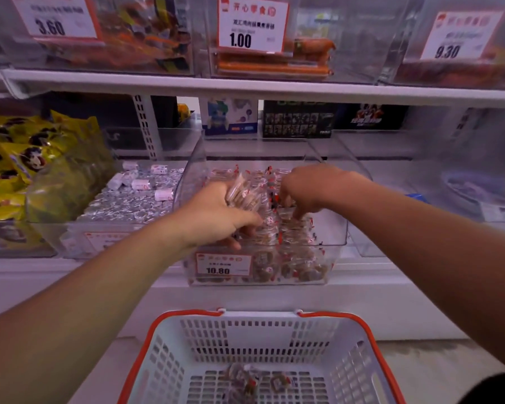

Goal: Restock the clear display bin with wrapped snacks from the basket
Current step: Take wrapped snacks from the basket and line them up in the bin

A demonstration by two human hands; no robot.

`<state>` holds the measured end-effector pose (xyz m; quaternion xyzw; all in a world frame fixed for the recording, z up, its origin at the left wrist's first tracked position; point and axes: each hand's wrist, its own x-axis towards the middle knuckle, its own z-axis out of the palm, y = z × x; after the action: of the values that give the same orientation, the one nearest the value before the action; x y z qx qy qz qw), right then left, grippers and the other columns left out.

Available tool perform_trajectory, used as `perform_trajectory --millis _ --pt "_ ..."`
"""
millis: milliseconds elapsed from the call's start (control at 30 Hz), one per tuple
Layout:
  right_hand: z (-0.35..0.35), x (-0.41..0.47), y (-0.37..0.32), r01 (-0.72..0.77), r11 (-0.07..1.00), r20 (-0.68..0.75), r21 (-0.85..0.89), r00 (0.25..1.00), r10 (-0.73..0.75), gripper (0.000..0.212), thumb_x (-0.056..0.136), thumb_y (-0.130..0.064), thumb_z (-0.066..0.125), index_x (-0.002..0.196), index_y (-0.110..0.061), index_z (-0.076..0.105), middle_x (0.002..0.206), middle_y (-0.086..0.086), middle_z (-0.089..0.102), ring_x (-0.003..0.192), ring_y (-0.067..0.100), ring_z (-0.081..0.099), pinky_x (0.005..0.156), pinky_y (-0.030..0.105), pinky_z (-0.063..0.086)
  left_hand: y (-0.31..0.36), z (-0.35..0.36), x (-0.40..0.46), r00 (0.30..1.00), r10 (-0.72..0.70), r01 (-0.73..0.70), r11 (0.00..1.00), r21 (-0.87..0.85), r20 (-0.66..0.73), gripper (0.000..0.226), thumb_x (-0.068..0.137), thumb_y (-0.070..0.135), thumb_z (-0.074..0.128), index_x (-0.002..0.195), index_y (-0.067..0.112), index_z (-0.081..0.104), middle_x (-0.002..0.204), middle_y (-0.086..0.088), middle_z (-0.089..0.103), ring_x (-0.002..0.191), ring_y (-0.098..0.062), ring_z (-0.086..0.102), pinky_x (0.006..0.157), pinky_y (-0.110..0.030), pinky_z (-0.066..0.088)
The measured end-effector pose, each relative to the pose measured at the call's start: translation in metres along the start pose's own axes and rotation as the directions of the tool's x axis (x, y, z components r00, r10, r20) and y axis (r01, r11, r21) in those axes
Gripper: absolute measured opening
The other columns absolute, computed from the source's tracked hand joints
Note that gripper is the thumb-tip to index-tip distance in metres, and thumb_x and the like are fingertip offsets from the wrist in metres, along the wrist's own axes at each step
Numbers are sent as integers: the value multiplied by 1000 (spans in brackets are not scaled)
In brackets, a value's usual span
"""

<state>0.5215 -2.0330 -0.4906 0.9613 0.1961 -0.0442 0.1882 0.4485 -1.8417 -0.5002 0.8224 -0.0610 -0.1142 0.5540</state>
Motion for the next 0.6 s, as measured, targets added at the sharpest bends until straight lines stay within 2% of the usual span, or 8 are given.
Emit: perform_trajectory --millis 133,200,267,333,467,600 --pt "7 13 -1 -7 996 46 91 999 3 38 73 -32 85 103 -26 62 94 -3 59 85 21 57 68 32 46 -10 -2 11 994 -105 94 973 -211 -38 41 80 5 80 114 5 57 89 -13 76 69 -15 75 40 -22 48" --pt "6 17 2 -23 987 -2 159 1000 23 22 77 -25 81 91 -23 64 91 -2 64 84 21 61 71 34 50 -14 -3 15 991 -126 113 957 -267 -34 44 78 6 81 114 7 56 88 -11 77 73 -17 76 39 -21 47" --pt "1 20 7 -56 981 -108 188 991 78 10 80 -16 75 87 -19 68 91 4 66 81 24 62 69 34 51 -15 -3 16 991 -131 119 949 -293 -21 42 77 6 81 113 6 58 82 -9 77 72 -17 76 38 -19 46" --pt "0 22 11 -93 985 -200 148 972 122 12 80 -7 68 85 -17 67 92 6 64 80 26 61 65 33 50 -16 -3 17 991 -134 124 943 -309 -12 40 78 6 81 111 6 59 78 -7 76 70 -15 75 37 -18 45" --pt "4 28 12 -98 986 -215 132 969 125 23 81 -1 62 72 -21 54 91 5 58 82 27 60 68 35 51 -15 -2 19 988 -152 140 942 -304 -15 40 78 7 81 112 6 58 82 -9 77 72 -16 75 37 -19 45" --pt "6 32 13 -87 982 -220 166 968 123 28 81 -3 65 70 -23 47 86 4 56 81 27 59 69 37 53 -13 2 20 991 -134 125 952 -281 -13 42 76 8 83 109 7 57 84 -10 77 72 -16 76 37 -19 45"
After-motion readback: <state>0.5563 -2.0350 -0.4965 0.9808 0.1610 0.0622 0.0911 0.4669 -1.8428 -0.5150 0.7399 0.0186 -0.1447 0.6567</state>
